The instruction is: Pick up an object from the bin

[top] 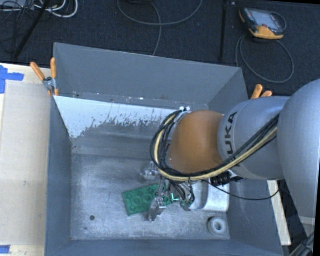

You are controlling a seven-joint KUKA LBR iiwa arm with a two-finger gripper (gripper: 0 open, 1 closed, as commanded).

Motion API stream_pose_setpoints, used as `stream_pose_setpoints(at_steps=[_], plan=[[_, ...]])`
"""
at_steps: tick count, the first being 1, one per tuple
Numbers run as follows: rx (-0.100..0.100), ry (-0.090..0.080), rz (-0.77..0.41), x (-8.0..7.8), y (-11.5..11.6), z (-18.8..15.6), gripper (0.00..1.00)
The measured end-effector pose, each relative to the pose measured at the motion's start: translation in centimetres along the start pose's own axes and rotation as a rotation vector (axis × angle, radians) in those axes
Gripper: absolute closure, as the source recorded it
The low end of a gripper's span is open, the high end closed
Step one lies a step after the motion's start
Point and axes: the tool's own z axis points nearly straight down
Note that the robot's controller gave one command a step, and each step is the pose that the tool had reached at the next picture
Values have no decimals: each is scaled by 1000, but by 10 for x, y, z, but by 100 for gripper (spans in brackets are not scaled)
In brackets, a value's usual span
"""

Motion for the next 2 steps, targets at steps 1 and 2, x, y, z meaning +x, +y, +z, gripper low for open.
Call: stream_pose_setpoints(at_steps=[1,2], plan=[[1,-2,-377,39,-3,0,0],[0,5,-372,40,-4,-1,100]])
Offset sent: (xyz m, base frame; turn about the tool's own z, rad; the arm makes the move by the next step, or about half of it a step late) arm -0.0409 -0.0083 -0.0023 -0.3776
